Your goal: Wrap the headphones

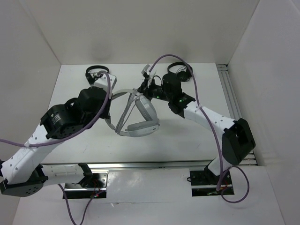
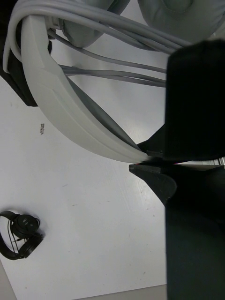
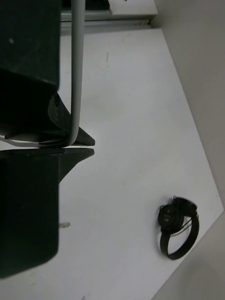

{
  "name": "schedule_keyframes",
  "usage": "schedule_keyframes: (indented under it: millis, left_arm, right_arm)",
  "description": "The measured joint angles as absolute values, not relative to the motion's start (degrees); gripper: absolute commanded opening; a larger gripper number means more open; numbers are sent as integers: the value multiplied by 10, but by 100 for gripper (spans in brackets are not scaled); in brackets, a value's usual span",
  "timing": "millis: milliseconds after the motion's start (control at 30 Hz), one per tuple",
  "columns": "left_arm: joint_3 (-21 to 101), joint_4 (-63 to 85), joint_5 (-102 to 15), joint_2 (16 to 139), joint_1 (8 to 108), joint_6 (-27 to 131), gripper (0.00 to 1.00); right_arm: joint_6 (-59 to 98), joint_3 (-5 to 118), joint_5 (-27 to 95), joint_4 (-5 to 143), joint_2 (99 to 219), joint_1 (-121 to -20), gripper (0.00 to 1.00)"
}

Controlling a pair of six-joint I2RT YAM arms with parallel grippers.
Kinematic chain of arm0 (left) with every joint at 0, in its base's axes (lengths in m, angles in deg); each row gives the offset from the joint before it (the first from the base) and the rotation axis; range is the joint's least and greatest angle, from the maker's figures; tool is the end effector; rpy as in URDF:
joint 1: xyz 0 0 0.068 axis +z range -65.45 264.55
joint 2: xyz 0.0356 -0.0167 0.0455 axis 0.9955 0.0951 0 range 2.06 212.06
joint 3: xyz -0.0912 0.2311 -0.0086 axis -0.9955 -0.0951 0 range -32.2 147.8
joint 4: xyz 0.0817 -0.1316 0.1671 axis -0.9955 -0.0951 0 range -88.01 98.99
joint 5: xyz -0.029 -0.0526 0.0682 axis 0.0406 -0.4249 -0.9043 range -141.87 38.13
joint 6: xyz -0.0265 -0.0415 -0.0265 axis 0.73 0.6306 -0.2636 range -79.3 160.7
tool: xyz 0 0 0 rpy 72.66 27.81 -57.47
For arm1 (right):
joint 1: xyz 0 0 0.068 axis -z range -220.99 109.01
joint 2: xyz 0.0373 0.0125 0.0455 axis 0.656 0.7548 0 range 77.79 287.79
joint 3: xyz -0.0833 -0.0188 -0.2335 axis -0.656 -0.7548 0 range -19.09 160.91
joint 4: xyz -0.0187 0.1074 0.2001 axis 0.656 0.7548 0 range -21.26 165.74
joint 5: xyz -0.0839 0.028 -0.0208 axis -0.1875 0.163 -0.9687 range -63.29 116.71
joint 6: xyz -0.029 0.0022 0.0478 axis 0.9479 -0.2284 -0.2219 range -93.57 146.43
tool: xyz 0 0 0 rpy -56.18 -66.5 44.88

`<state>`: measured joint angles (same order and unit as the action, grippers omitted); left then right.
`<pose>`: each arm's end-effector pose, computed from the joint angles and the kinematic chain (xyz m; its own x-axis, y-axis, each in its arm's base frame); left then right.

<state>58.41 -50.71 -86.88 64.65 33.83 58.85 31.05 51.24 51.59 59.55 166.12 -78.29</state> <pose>0.1158 -0.1067 0.4211 -0.4171 0.1071 -0.9025 0.2051 0.9785 0.0213 0.2589 0.2176 0.3281 -0.0507 -0.1304 -0.9902 -0.8875 0.4606 -0.0152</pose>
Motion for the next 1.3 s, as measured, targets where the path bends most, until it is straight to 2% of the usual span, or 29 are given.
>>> schedule_keyframes:
  millis: [233,467,600,633,667,767,833,900,1167,1233,1267,1300]
  left_arm:
    - [705,-565,-896,668,337,634,0]
    - [773,-558,-908,664,338,653,0]
    - [773,-560,-907,670,353,653,0]
    - [773,-560,-906,671,358,654,0]
    - [771,-560,-907,671,362,655,0]
    - [764,-560,-912,668,376,667,0]
    - [760,-562,-920,666,389,675,0]
    - [757,-564,-932,663,399,685,0]
    - [755,-573,-956,662,432,711,0]
    - [755,-574,-956,663,432,713,0]
    - [755,-574,-956,663,432,714,0]
    - [755,-575,-956,664,432,714,0]
  right_arm:
    - [155,482,602,394,1788,-791,26]
    - [57,478,612,287,1919,-855,26]
    - [12,468,610,215,1954,-883,20]
    - [2,468,608,201,1960,-885,11]
    - [-4,468,606,190,1963,-886,9]
    - [-22,468,597,171,1964,-887,6]
    - [-25,466,590,161,1964,-888,11]
    - [-28,455,587,146,1964,-890,24]
    - [-40,381,583,104,1960,-928,24]
    - [-40,374,584,93,1960,-936,18]
    - [-42,371,583,87,1960,-939,8]
    - [-42,368,583,82,1960,-940,5]
